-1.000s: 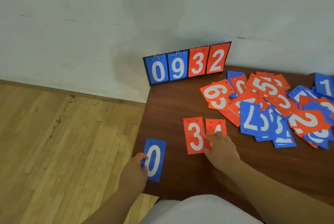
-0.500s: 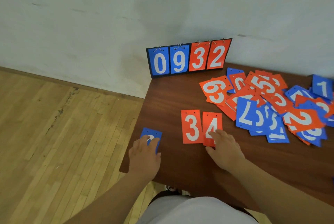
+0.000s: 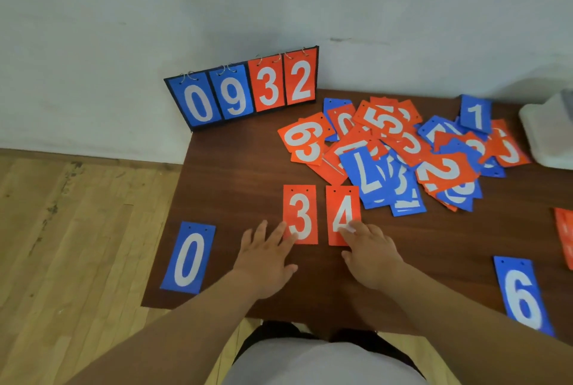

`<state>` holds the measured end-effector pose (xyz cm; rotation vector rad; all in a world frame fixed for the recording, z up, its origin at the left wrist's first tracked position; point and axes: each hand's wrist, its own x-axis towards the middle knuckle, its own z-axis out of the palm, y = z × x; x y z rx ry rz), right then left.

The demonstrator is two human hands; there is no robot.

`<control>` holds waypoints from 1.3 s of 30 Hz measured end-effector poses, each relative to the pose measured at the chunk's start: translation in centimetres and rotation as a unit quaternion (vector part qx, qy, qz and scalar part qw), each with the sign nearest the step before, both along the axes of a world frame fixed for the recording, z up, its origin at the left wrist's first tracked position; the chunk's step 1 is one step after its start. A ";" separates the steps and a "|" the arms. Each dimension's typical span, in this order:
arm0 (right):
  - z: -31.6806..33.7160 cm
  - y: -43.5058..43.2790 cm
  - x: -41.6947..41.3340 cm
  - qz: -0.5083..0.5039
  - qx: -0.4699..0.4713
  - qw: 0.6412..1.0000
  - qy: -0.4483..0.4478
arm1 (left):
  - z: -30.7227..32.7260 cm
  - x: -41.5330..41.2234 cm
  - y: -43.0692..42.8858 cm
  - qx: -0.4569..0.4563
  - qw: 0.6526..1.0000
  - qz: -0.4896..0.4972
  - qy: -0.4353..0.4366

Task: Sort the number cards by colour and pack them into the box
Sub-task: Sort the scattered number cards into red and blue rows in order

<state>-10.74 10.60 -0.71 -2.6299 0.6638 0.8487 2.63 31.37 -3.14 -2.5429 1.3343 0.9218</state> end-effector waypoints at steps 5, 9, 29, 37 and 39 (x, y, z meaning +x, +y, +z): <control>0.5 -1.9 -0.6 -0.031 0.045 0.998 -0.034 | 1.2 -0.9 -1.9 -0.026 1.000 0.006 -0.010; 1.4 -4.6 -0.6 -0.103 0.053 0.988 -0.102 | 2.3 -0.8 -4.1 -0.081 0.993 0.066 -0.049; -1.3 -14.1 8.2 -0.220 0.037 0.964 -0.143 | 1.5 14.5 -18.9 -0.089 0.970 0.212 -0.075; -3.1 -15.0 10.6 -0.218 0.033 0.969 -0.114 | -0.3 18.4 -20.7 -0.070 0.972 0.208 -0.082; -3.3 -15.3 10.6 -0.227 0.050 0.965 -0.122 | -0.3 18.4 -20.8 -0.081 0.969 0.218 -0.087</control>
